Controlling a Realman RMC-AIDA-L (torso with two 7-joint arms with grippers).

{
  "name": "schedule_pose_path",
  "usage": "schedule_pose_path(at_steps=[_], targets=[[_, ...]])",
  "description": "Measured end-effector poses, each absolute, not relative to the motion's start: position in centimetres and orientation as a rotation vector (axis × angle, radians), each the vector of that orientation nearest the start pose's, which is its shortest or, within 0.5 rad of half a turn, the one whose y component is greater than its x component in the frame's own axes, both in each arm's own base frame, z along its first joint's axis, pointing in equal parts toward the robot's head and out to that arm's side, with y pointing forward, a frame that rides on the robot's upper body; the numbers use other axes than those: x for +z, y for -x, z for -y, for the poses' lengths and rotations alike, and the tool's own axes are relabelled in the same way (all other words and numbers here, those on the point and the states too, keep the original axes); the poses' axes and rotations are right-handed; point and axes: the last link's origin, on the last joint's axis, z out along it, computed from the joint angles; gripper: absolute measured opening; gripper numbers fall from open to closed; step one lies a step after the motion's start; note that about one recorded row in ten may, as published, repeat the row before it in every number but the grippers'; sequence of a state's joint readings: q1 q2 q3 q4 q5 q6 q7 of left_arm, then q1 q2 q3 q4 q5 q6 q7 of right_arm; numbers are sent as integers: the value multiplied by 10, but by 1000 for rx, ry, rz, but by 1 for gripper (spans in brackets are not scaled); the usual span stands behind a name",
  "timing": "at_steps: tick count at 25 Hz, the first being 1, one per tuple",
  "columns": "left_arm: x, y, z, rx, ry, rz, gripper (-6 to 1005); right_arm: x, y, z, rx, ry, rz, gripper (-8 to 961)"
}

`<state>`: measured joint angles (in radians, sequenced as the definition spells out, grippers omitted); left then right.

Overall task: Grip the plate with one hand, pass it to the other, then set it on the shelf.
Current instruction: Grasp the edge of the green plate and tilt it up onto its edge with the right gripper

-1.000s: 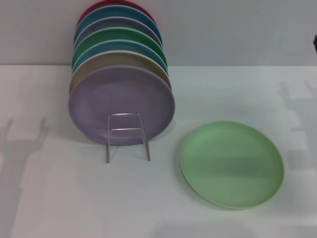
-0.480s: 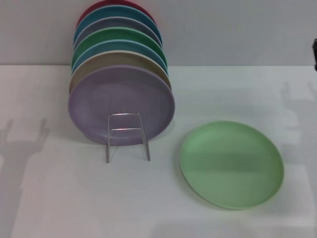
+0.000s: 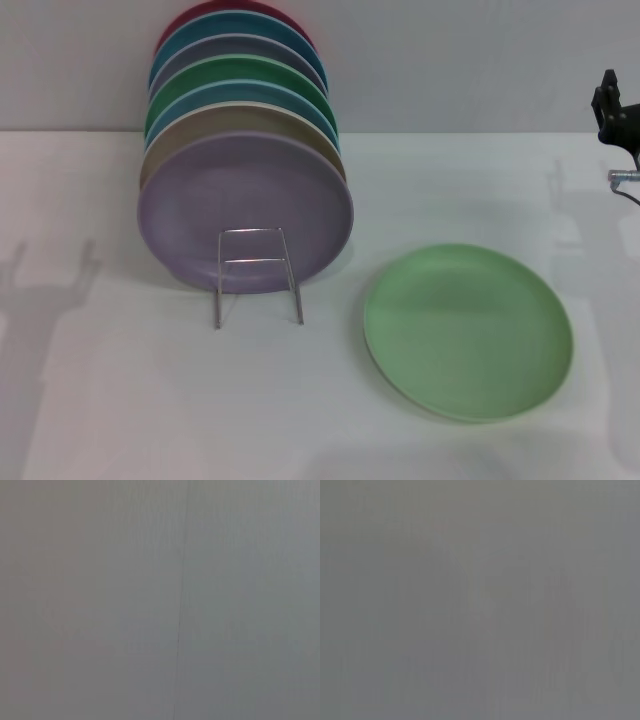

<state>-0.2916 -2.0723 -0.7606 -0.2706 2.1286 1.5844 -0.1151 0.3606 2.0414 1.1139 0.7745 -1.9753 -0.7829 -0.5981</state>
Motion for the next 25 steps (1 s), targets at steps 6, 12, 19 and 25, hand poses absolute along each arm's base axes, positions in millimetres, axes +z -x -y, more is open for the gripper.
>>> schedule_pose_path(at_steps=[6, 12, 19, 25], targets=[[23, 311, -281, -972, 1328, 337, 842, 15, -268, -380, 490, 1398, -486, 621], [23, 311, -282, -969, 1328, 339, 841, 14, -267, -381, 489, 1404, -483, 622], [23, 311, -283, -970, 1329, 339, 839, 14, -260, -393, 488, 1488, -575, 621], [23, 310, -283, -970, 1326, 339, 837, 21, -253, -400, 457, 1631, -690, 621]])
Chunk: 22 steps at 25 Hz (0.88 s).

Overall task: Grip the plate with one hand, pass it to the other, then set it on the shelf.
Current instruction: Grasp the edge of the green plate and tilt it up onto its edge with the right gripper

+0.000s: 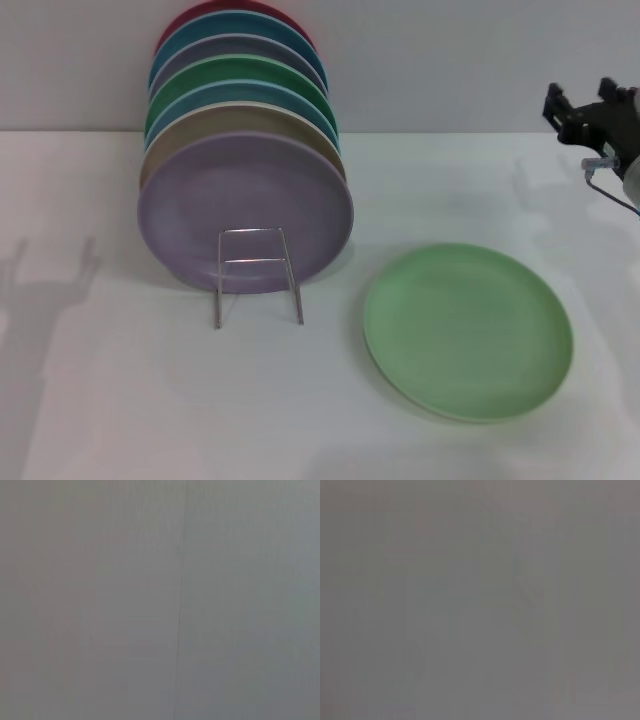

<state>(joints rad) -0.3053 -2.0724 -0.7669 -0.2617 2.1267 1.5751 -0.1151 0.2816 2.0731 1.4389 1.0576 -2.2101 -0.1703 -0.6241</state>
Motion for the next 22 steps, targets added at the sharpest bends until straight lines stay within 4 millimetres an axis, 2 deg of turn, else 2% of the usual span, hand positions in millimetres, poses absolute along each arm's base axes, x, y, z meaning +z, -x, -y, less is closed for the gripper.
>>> schedule_pose_path(at_steps=[7, 11, 22], targets=[[23, 309, -284, -977, 1325, 339, 835, 44, -245, -401, 378, 1821, -830, 622], [23, 308, -284, -981, 1324, 337, 834, 57, -238, -399, 256, 1972, -931, 622], [23, 306, -284, -993, 1321, 331, 831, 64, -221, -393, 31, 2138, -1142, 620]])
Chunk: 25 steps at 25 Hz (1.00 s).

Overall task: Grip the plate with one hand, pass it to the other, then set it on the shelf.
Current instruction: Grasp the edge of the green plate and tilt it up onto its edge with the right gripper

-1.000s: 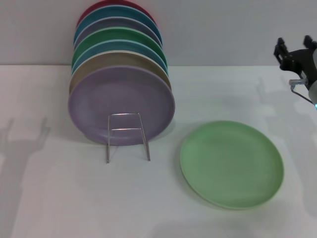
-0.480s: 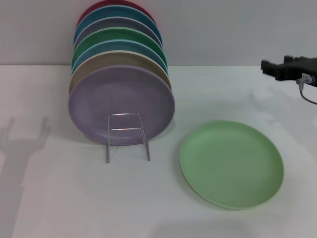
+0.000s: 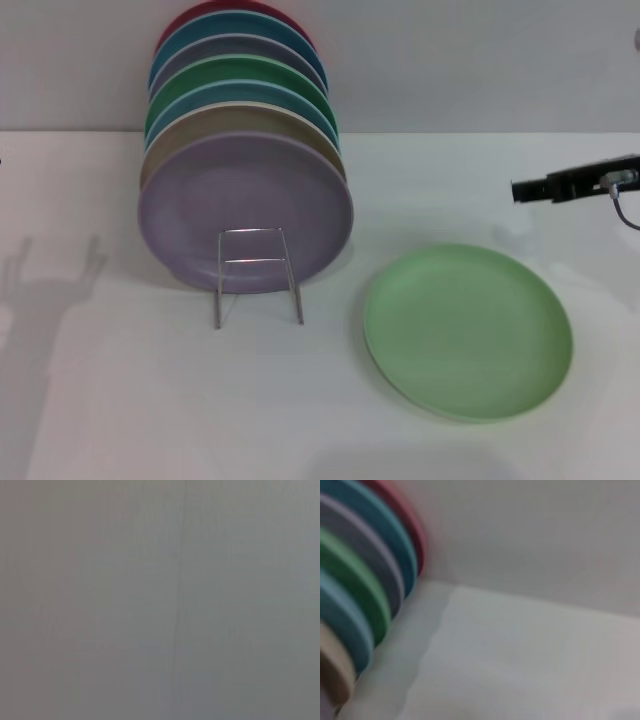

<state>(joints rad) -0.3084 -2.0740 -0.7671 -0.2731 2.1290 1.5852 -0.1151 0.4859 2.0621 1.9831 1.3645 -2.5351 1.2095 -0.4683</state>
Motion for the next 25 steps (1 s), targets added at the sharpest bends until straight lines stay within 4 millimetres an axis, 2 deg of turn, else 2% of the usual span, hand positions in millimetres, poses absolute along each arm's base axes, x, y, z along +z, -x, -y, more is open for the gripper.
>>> schedule_pose_path(at_steps=[5, 9, 15, 25], targets=[[24, 306, -284, -993, 1315, 329, 830, 66, -220, -393, -86, 2153, -1236, 621], [25, 306, -284, -994, 1310, 327, 829, 57, -223, -390, -177, 2174, -1325, 621], [26, 306, -284, -997, 1307, 324, 827, 53, -228, -385, -205, 2166, -1396, 621], [28, 304, -283, -1011, 1300, 307, 825, 41, -259, -373, -245, 2110, -1520, 622]])
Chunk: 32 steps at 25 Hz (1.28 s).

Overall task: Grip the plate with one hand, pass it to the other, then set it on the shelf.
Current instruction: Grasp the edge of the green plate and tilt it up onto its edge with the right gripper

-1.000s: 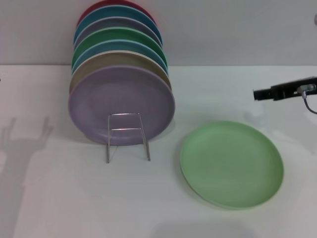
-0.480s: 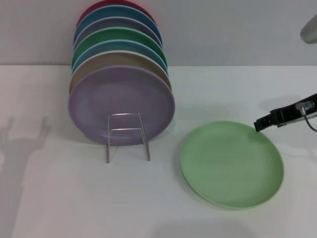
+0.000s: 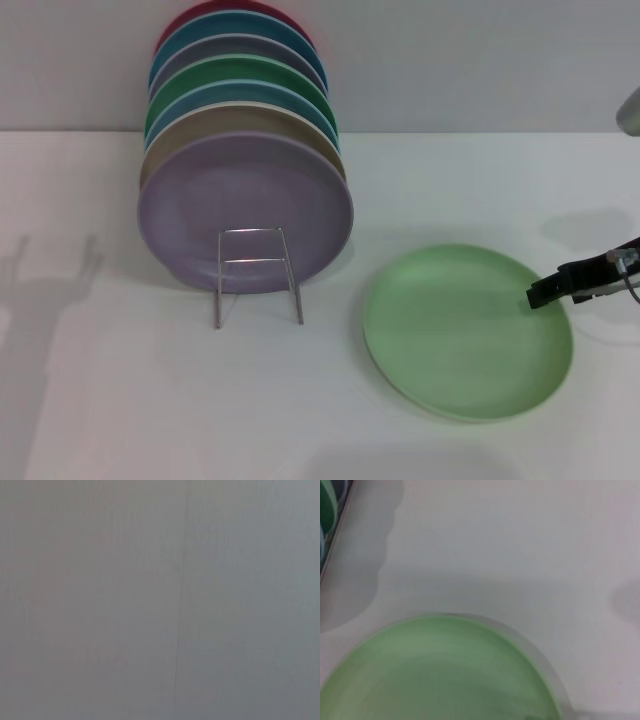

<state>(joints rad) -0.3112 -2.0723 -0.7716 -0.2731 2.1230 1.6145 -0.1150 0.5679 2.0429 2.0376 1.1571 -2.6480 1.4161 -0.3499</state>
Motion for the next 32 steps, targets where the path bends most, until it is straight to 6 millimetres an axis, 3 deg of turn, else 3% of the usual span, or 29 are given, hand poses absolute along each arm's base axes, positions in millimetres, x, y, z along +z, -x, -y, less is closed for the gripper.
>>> schedule_pose_path(at_steps=[23, 26, 32], targets=[[31, 304, -278, -1019, 1284, 289, 818, 29, -266, -373, -255, 2108, -1545, 589], [31, 304, -278, -1020, 1283, 287, 818, 29, -266, -373, -254, 2107, -1547, 414], [32, 305, -278, -1019, 1282, 284, 816, 29, -266, -373, -254, 2107, -1549, 268]])
